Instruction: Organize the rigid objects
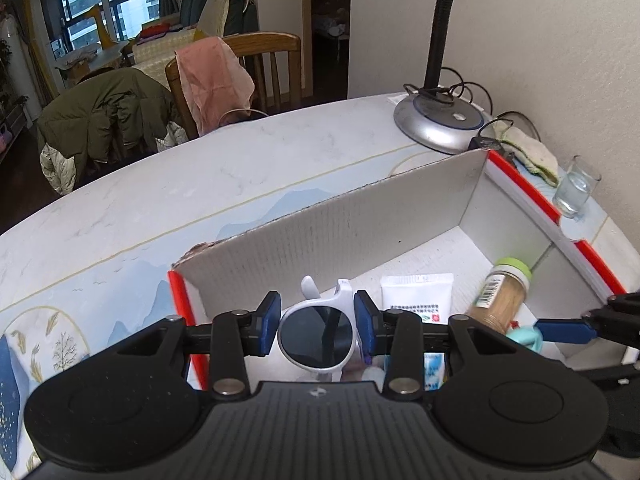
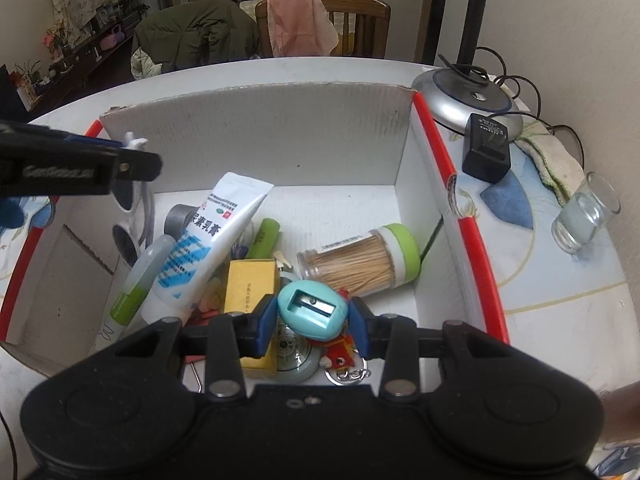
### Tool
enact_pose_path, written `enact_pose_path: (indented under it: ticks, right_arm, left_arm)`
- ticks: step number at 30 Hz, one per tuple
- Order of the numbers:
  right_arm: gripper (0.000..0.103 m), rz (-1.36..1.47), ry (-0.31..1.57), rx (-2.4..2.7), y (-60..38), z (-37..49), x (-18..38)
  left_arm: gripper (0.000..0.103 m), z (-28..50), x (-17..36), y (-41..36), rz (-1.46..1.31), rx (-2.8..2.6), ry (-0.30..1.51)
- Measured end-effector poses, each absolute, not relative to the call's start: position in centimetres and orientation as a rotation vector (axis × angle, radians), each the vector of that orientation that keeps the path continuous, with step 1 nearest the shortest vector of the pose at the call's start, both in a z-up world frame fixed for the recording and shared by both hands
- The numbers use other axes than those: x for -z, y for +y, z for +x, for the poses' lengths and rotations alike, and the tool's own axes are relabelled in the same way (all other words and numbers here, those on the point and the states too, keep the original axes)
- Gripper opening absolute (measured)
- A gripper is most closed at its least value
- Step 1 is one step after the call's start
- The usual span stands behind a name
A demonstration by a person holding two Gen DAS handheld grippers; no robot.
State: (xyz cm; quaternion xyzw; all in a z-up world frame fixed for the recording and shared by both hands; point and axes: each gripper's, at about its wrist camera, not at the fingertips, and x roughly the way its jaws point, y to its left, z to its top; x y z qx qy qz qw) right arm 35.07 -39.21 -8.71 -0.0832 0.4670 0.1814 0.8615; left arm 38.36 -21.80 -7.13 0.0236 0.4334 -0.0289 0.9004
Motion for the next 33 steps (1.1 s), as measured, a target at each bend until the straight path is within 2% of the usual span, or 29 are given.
enact_pose_path:
  ticks: [9,12,14,18,20,23,26,30,33]
  right_arm:
    - [0.04,-0.147,0.992,-0.389,-39.6,34.9,8.5]
    - [0.042,-0.14,0.991,-0.39,-39.6,34.7,8.3]
    - [0.043,-0.136,0.991,-0.396,-39.5,34.4,8.0]
    - [0.043,-0.132,0.971,-0.406,-39.3,33.6,7.1]
    - [0.051,-0.132,0.953,-0.408,-39.1,33.1,6.4]
    - [0.052,-0.129,0.931,-0.42,-39.0,32.3,5.5]
    - [0.053,-0.119,0.911,-0.431,-38.9,31.5,4.5]
    - [0.064,-0.102,0.88,-0.433,-38.8,30.6,3.3]
    - [0.066,-0.087,0.861,-0.436,-38.7,29.8,2.4]
  left_arm:
    - [0.04,38.5,8.5,-21.8,0.026,0.061,0.961]
    - [0.048,37.9,8.5,-21.7,0.018,0.065,0.977]
    - [0.058,37.3,8.3,-21.5,-0.005,0.076,0.978]
    - [0.061,35.9,7.6,-21.2,-0.039,0.091,0.966]
    - [0.061,35.1,7.0,-21.2,-0.046,0.1,0.957]
    - [0.062,33.9,6.2,-21.1,-0.056,0.12,0.941]
    - [0.067,32.6,5.3,-21.0,-0.06,0.135,0.92]
    - [0.067,30.7,4.1,-20.8,-0.054,0.157,0.889]
    - [0.067,29.3,3.4,-20.5,-0.057,0.167,0.868]
